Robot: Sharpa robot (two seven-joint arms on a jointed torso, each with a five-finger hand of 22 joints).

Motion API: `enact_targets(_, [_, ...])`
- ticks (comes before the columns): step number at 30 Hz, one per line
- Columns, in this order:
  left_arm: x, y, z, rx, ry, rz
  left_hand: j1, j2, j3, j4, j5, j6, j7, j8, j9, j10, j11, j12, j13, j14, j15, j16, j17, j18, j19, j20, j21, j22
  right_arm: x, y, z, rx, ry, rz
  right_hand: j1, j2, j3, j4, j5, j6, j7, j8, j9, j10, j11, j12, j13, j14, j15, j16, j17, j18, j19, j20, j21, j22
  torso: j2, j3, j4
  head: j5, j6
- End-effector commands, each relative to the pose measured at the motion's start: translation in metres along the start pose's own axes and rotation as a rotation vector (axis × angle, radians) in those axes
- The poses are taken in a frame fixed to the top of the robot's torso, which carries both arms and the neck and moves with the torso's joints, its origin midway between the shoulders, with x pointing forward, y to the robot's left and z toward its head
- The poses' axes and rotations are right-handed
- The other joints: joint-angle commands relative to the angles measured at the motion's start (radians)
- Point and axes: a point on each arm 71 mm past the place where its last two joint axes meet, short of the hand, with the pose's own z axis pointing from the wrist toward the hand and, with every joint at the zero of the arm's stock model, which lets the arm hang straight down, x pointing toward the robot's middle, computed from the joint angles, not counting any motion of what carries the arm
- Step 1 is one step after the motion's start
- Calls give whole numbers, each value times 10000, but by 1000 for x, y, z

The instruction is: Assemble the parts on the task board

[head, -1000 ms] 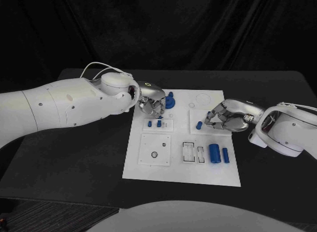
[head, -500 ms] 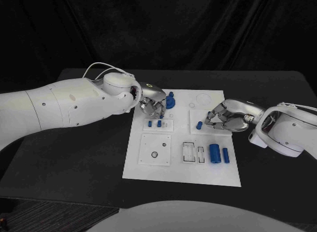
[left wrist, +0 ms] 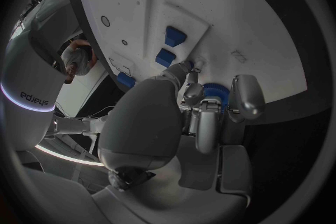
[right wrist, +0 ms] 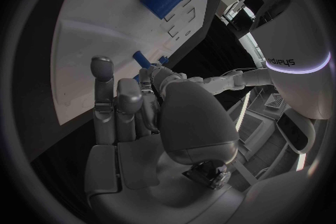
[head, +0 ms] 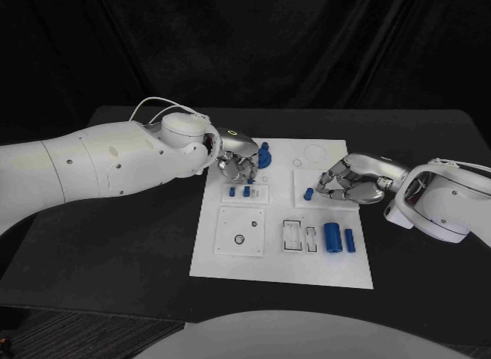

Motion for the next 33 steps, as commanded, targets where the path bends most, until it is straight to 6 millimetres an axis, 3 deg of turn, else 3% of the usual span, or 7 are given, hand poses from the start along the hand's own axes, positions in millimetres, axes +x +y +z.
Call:
enact_targets(1, [7,-3,2,35,334,-51,-17,71,140,-64,268,126,1,55,24,70,-13,-52,-11,842,52,-8,2401,-39,-73,14,63,1486,1,-1,0,93,73,29,30,47,18,-18,40,-25,-5,23,13,-69,16,-35,-7,6,-9,-57,-15,193,49,40,-38,573,-5,-3,-5,2,-2])
enact_targets(5, [6,-3,2,83,235,-37,48,34,392,-241,723,197,-1,97,80,86,-20,-132,-60,847,41,-8,2408,-38,-97,1,123,1488,2,-1,0,94,78,27,43,45,24,-29,55,-25,-5,25,14,-69,16,-35,-7,7,-9,-51,-9,193,50,40,-37,574,-13,-4,-6,12,-2])
enact_targets(10, [4,-5,3,260,-68,8,124,15,672,-423,943,187,11,98,120,-25,-13,-306,-200,890,41,6,2455,-48,-90,-16,227,1502,2,-1,0,97,89,28,75,42,43,-57,108,-26,-2,27,20,-76,17,-40,-14,2,-10,-62,-22,196,47,40,-63,571,-11,-4,-11,0,-2])
enact_targets(19, [2,-8,4,404,-330,61,-93,-16,884,-455,329,47,35,30,148,-819,10,-1056,-878,904,65,10,2471,-55,-114,-6,329,1501,3,-2,1,108,122,44,90,44,53,-69,133,-27,0,27,23,-75,18,-39,-12,1,-10,-62,-22,194,51,39,-52,574,-12,-1,-12,10,-2])
enact_targets(26, [2,-9,5,335,-214,52,-167,-50,878,-448,181,29,38,25,159,-865,15,-1132,-947,888,69,4,2455,-50,-142,1,318,1492,4,-2,1,113,139,55,111,45,67,-88,165,-31,1,27,26,-75,19,-39,-10,0,-9,-65,-25,196,49,39,-71,572,-3,1,-12,12,-2])
enact_targets(29, [2,-9,6,316,-187,49,-229,-85,853,-461,-179,11,29,24,179,-861,11,-1157,-978,884,70,2,2452,-47,-166,13,322,1486,4,-2,1,119,141,59,120,43,73,-97,184,-33,3,26,27,-79,19,-42,-16,-1,-9,-66,-27,195,52,39,-62,575,0,1,-6,3,-2])
enact_targets(33, [2,-10,6,315,-170,53,-271,-98,818,-465,-424,27,14,40,204,-863,3,-1159,-986,892,67,5,2461,-47,-172,22,337,1487,4,-2,1,121,137,61,120,43,73,-97,184,-33,3,26,27,-79,19,-42,-16,-1,-9,-66,-27,195,52,39,-62,575,-1,2,-4,3,-2])
